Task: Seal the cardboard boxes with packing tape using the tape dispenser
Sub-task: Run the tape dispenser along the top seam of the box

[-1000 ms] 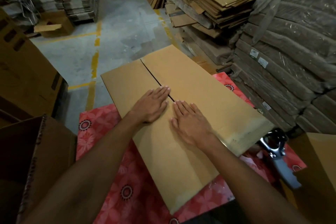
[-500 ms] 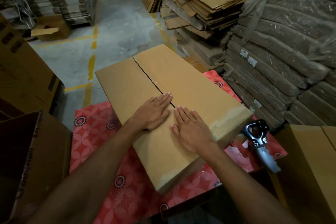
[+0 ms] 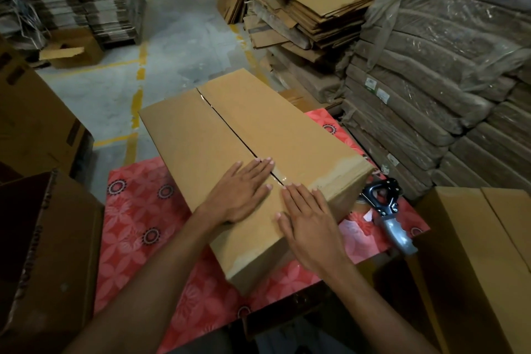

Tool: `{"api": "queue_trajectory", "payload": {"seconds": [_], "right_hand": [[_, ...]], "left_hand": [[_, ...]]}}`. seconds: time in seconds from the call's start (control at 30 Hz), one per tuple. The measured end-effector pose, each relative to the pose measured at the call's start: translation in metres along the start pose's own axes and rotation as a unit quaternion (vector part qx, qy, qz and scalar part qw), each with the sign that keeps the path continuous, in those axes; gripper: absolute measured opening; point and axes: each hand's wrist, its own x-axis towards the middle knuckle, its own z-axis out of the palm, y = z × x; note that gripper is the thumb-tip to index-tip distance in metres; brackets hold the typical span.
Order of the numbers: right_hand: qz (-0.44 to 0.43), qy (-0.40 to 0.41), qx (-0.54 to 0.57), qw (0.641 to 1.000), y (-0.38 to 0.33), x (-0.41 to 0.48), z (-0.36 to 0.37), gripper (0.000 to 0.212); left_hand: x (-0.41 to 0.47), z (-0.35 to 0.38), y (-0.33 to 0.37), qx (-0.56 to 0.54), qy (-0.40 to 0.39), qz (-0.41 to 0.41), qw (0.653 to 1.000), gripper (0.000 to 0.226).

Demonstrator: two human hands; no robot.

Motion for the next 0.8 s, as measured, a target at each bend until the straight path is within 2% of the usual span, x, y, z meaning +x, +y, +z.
{"api": "queue_trajectory", "payload": {"seconds": [0.1, 0.17, 0.27, 0.37, 0.57, 0.8], "right_hand": [[0.059, 0.036, 0.084, 0.994, -0.002, -0.040, 0.011, 0.063], [0.099, 0.042, 0.171, 0.979, -0.014, -0.059, 0.019, 0.069], [0.166, 0.063, 0.351, 0.919, -0.048, -0.058, 0.022, 0.081], [0.211, 0.127, 0.416, 0.875, -0.075, -0.041, 0.025, 0.093], [0.178, 0.127, 0.445, 0.869, -0.063, -0.038, 0.034, 0.091], [0.101, 0.095, 0.494, 0.858, -0.031, -0.035, 0.034, 0.091]], "left_hand": [[0.001, 0.002, 0.001, 0.008, 0.003, -0.003, 1.000, 0.060], [0.002, 0.005, 0.001, 0.014, 0.000, -0.016, 1.000, 0.061], [0.003, 0.004, 0.002, 0.013, 0.001, -0.045, 0.999, 0.065], [0.001, 0.002, 0.006, 0.016, 0.000, -0.062, 0.998, 0.067], [-0.032, -0.002, 0.008, 0.016, -0.018, -0.127, 0.992, 0.074], [-0.086, 0.000, 0.034, 0.028, 0.008, -0.208, 0.978, 0.080]]}}
